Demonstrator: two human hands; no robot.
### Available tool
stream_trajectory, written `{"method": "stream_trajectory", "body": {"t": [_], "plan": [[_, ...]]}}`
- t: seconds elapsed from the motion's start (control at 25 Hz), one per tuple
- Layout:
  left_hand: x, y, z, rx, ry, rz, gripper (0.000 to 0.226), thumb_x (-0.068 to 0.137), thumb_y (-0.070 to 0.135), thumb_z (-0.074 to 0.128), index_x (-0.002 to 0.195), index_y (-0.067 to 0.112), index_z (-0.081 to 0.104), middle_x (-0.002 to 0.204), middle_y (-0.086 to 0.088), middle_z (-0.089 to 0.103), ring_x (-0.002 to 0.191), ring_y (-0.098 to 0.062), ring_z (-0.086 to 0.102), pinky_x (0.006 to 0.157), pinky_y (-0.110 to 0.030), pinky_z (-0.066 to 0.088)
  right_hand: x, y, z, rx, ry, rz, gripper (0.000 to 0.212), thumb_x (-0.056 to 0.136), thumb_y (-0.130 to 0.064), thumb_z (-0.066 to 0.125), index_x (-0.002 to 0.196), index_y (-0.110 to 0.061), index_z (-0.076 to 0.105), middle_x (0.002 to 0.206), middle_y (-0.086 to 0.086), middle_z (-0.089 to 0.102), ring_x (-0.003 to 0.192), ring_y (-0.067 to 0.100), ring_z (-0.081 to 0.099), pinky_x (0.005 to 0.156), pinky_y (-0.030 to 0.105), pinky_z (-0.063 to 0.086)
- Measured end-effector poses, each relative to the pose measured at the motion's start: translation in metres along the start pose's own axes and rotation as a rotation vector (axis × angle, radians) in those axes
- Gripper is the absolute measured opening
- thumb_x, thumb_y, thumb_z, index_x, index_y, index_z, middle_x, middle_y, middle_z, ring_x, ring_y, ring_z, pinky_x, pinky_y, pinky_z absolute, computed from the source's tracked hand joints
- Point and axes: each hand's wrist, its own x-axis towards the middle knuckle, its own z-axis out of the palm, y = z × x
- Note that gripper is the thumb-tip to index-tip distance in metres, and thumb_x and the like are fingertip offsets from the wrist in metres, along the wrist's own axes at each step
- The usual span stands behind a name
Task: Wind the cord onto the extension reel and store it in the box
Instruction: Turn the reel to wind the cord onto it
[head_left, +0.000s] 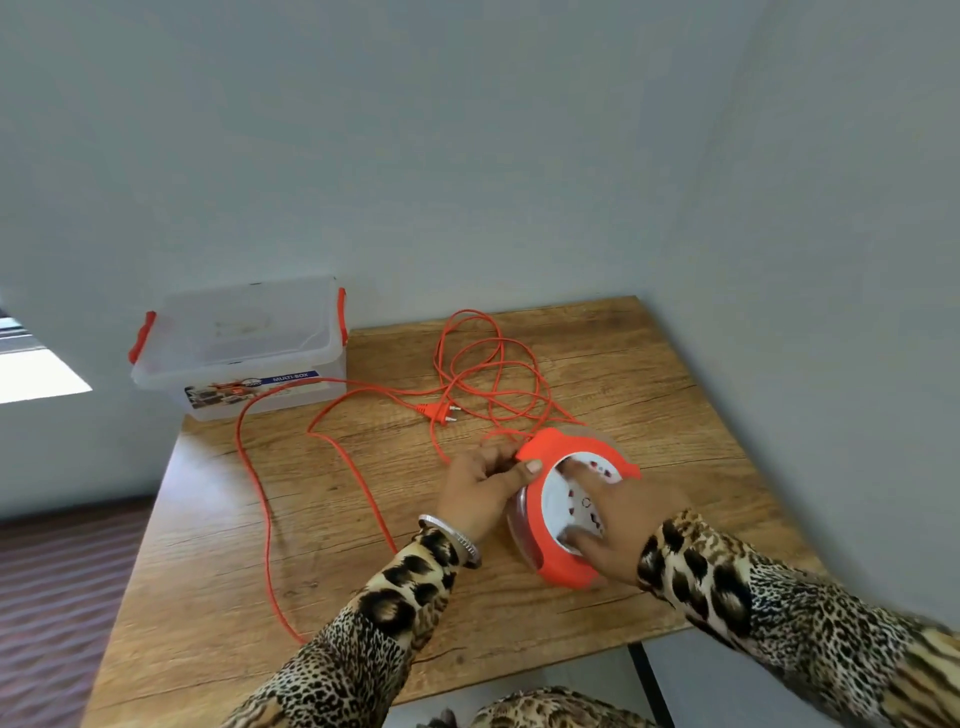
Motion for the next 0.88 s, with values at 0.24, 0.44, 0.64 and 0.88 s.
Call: {"method": "stream_trajectory", "body": {"t": [0.24, 0.44, 0.64, 0.88], "plan": [[-0.011, -0.016, 0.044, -0.153, 0.197, 0.03, 0.027, 0.078, 0.006, 0.075, 0.104, 0.008, 0.068, 0.081, -0.008, 0.068, 0.068, -0.016, 0.06, 0.063, -0.03, 0.051, 0.009, 0.002, 0.011, 1.072, 0.081, 0.819, 0.075, 0.072, -0.058, 0.067, 0.132, -0.019, 0.046, 0.125, 0.011, 0.059, 0.101, 0.027, 0.063, 0.084, 0.038, 0.053], [-0.019, -0.019, 0.07, 0.014, 0.114, 0.203, 0.029, 0.074, 0.021, 0.078, 0.101, 0.024, 0.069, 0.075, 0.001, 0.07, 0.073, -0.013, 0.069, 0.069, -0.036, 0.057, 0.004, 0.028, 0.002, 1.478, -0.062, 1.074, 0.043, 0.076, -0.044, 0.067, 0.104, -0.013, 0.059, 0.081, 0.012, 0.066, 0.026, 0.009, 0.048, 0.03, 0.013, 0.032], [-0.02, -0.028, 0.043, 0.464, 0.16, 0.425, 0.037, 0.079, 0.04, 0.072, 0.112, 0.031, 0.061, 0.116, 0.006, 0.061, 0.106, -0.01, 0.06, 0.09, -0.039, 0.052, 0.002, 0.073, -0.01, 1.198, 0.03, 0.929, 0.056, 0.072, -0.045, 0.068, 0.122, -0.02, 0.058, 0.092, 0.008, 0.066, 0.05, 0.014, 0.06, 0.039, 0.018, 0.041], [0.01, -0.04, -0.05, 1.029, 0.548, -0.31, 0.082, 0.075, 0.04, 0.071, 0.137, 0.002, 0.033, 0.142, -0.023, 0.038, 0.13, -0.038, 0.039, 0.107, -0.045, 0.034, 0.01, 0.113, -0.009, 1.064, 0.083, 0.924, 0.071, 0.069, -0.042, 0.074, 0.132, -0.02, 0.051, 0.119, 0.013, 0.061, 0.086, 0.029, 0.065, 0.071, 0.036, 0.052]]}}
